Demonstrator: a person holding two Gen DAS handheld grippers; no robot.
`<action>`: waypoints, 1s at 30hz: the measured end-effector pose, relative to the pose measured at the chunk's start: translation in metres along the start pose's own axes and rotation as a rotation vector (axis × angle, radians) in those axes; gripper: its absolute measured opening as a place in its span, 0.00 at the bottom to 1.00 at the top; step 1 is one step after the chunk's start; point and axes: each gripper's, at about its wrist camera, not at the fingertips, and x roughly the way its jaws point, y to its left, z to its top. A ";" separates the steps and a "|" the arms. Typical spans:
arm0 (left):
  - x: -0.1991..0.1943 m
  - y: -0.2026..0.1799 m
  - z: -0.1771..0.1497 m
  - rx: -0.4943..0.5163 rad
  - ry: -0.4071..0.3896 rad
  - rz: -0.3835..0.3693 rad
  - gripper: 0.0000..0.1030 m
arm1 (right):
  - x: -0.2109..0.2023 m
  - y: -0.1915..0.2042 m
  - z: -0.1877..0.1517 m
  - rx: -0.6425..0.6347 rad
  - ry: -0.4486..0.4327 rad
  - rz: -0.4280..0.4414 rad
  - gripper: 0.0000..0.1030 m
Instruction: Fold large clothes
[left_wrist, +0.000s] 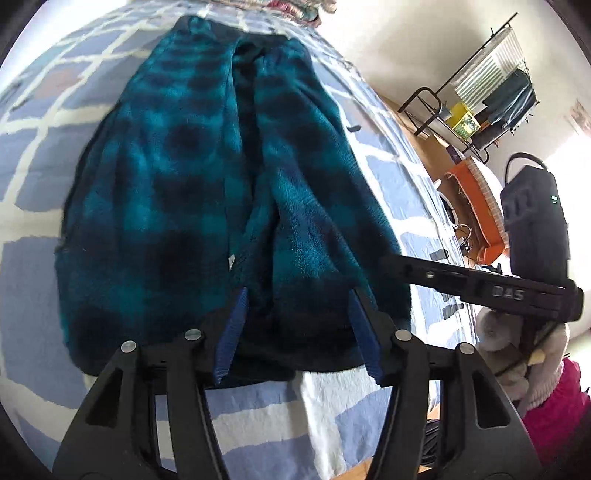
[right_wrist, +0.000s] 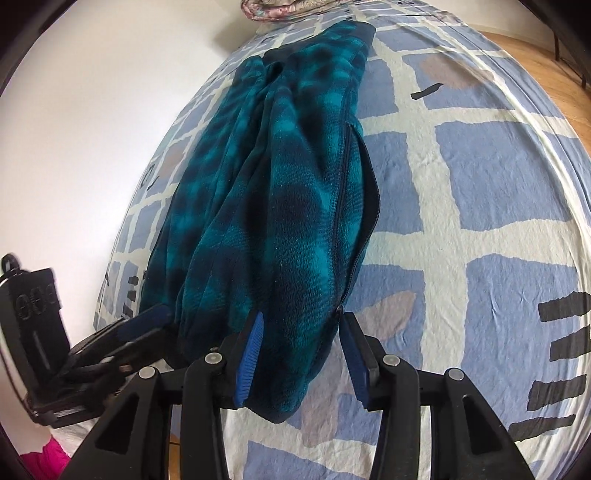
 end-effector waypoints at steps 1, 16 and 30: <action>0.005 0.003 0.000 -0.011 0.006 -0.012 0.11 | 0.000 -0.001 0.000 0.009 0.000 0.009 0.45; -0.016 0.054 -0.005 -0.145 -0.046 -0.072 0.03 | 0.025 -0.010 0.000 0.102 0.046 0.118 0.54; 0.009 0.012 -0.009 0.013 -0.003 -0.019 0.03 | -0.005 0.023 0.001 -0.063 0.051 -0.038 0.07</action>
